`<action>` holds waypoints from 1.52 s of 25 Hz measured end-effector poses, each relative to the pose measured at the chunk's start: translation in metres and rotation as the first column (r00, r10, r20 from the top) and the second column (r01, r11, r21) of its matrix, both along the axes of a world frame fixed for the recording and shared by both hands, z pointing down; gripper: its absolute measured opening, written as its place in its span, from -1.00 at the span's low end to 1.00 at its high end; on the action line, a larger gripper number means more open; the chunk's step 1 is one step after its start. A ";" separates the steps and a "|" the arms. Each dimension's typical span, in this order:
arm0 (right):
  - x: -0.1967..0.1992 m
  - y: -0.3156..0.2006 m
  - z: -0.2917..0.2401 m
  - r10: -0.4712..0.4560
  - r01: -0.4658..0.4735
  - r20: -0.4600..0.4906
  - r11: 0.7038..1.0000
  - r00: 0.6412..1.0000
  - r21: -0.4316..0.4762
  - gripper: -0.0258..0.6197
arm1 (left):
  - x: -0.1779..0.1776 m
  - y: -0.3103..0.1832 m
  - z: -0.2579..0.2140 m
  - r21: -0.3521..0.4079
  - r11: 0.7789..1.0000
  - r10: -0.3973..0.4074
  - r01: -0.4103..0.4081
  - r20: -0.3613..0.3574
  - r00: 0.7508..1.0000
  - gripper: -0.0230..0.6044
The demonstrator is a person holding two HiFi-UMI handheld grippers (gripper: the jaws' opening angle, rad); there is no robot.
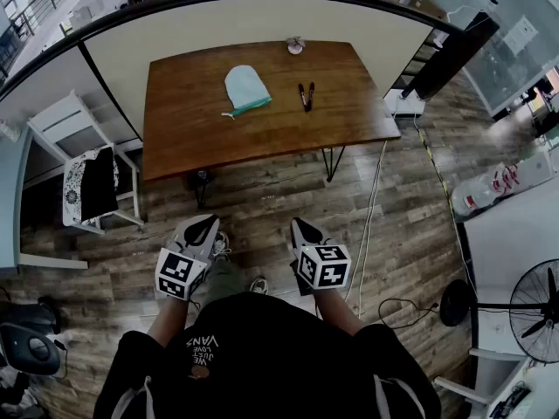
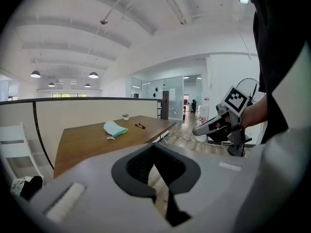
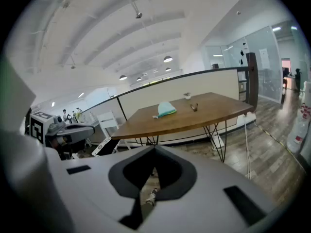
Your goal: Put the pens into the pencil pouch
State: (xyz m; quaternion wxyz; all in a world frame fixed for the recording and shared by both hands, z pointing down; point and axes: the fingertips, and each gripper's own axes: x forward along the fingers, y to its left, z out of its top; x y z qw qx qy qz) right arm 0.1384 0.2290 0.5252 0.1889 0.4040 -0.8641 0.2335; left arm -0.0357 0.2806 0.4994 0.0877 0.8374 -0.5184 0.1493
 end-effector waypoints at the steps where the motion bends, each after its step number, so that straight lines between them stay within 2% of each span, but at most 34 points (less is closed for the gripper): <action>1: -0.001 -0.002 0.000 0.001 -0.001 -0.002 1.000 1.000 0.001 -0.88 | -0.002 -0.003 0.000 0.002 1.000 -0.002 0.002 -0.001 1.000 -0.89; 5: -0.006 -0.010 0.001 0.005 -0.005 -0.001 1.000 1.000 -0.003 -0.88 | -0.009 -0.014 0.000 0.005 1.000 -0.007 0.007 -0.002 1.000 -0.89; 9: -0.012 -0.022 -0.002 0.024 -0.023 0.062 1.000 0.998 -0.013 -0.88 | -0.013 -0.025 0.002 0.003 1.000 0.005 -0.004 -0.012 1.000 -0.89; 16: -0.023 -0.058 -0.006 0.091 -0.093 0.073 0.996 0.993 0.014 -0.85 | -0.024 -0.058 0.002 -0.009 1.000 0.026 -0.027 -0.077 0.997 -0.88; 17: -0.024 -0.065 -0.007 0.100 -0.102 0.073 0.995 0.992 0.014 -0.79 | -0.026 -0.064 0.002 -0.010 0.999 0.036 -0.037 -0.082 0.996 -0.87; 19: -0.028 -0.078 -0.008 0.115 -0.116 0.066 0.993 0.991 0.009 -0.51 | -0.030 -0.078 0.000 -0.007 0.999 0.053 -0.054 -0.098 0.994 -0.87; 20: -0.031 -0.084 -0.008 0.121 -0.122 0.062 0.993 0.991 0.006 -0.50 | -0.033 -0.084 -0.001 -0.009 0.998 0.054 -0.055 -0.106 0.993 -0.87; 21: -0.034 -0.090 -0.009 0.128 -0.128 0.060 0.992 0.990 0.004 -0.49 | -0.037 -0.091 0.000 -0.015 0.999 0.050 -0.052 -0.112 0.992 -0.81; 23: -0.041 -0.104 -0.010 0.140 -0.140 0.057 0.990 0.989 0.007 -0.48 | -0.047 -0.105 0.000 -0.027 0.999 0.042 -0.046 -0.125 0.991 -0.39; 28: -0.062 -0.139 -0.011 0.161 -0.161 0.039 0.987 0.986 0.013 -0.48 | -0.070 -0.141 0.002 -0.038 0.997 0.060 -0.066 -0.137 0.989 -0.38; 38: -0.105 -0.191 -0.012 0.259 -0.259 0.015 0.966 0.966 0.004 -0.48 | -0.124 -0.202 0.009 -0.048 0.991 0.116 -0.125 -0.156 0.981 -0.38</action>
